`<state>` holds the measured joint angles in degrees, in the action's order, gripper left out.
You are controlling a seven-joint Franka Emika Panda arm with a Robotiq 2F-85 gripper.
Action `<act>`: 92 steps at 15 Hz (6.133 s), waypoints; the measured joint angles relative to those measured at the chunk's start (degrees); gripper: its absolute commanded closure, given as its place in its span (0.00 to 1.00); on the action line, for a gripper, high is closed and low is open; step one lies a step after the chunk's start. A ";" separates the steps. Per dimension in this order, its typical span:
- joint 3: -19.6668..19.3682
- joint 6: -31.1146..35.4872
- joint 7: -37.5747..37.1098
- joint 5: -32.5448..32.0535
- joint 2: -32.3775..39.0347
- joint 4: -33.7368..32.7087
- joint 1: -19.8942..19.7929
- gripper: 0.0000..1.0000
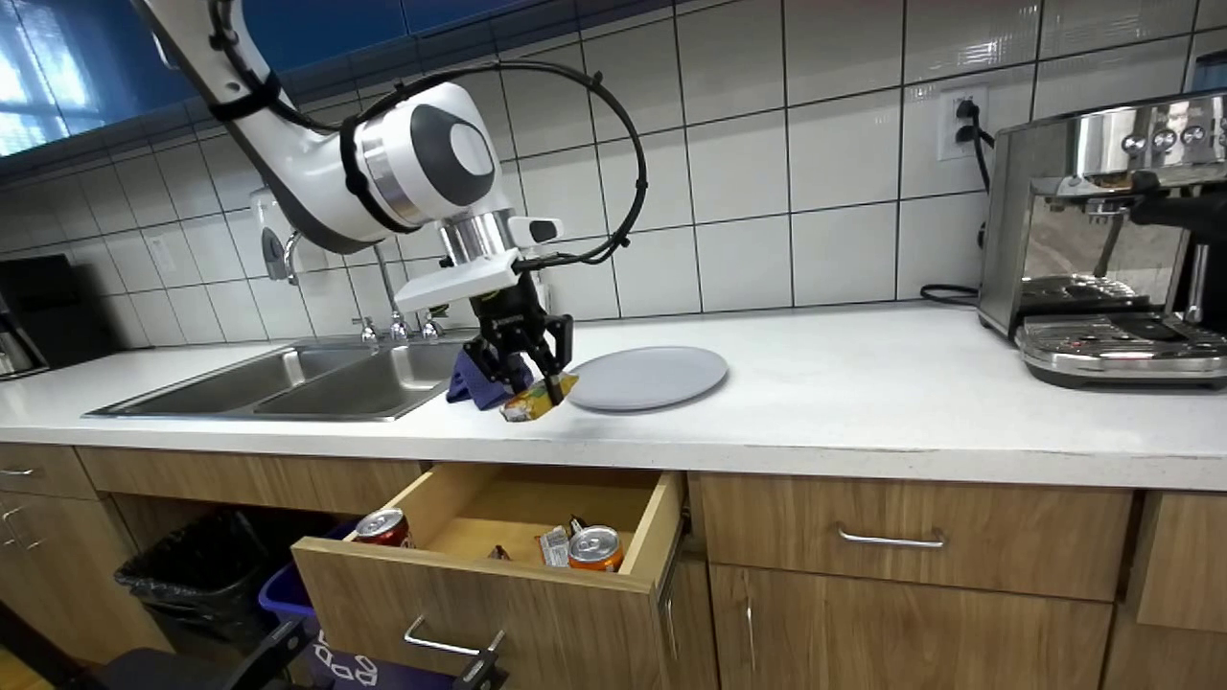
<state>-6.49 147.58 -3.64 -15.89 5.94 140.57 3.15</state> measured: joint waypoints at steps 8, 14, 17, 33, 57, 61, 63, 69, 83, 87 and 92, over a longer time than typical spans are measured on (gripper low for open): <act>0.00 2.61 7.36 -10.80 -4.79 9.01 -0.32 0.82; 0.28 4.80 12.72 -15.15 -5.33 11.33 -0.33 0.82; 0.91 4.81 16.61 -15.21 -5.18 11.37 -0.33 0.82; 3.60 4.77 25.51 -15.21 0.66 8.75 -0.32 0.82; 4.33 4.72 25.25 -19.02 8.45 2.72 0.05 0.00; 4.28 4.71 24.23 -18.99 8.33 2.58 0.04 0.00; 4.20 4.50 22.84 -18.94 8.09 2.51 0.03 0.00; 3.74 1.92 17.57 -17.39 6.47 2.45 -0.02 0.00; 3.76 -21.23 13.32 -6.73 2.51 -1.53 -0.32 0.00; 3.74 -21.85 13.32 -6.63 2.50 -1.78 -0.52 0.00; 3.90 -21.49 13.32 -6.63 2.69 -1.49 -0.52 0.00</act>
<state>-2.59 126.09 9.68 -22.52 8.63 139.08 2.63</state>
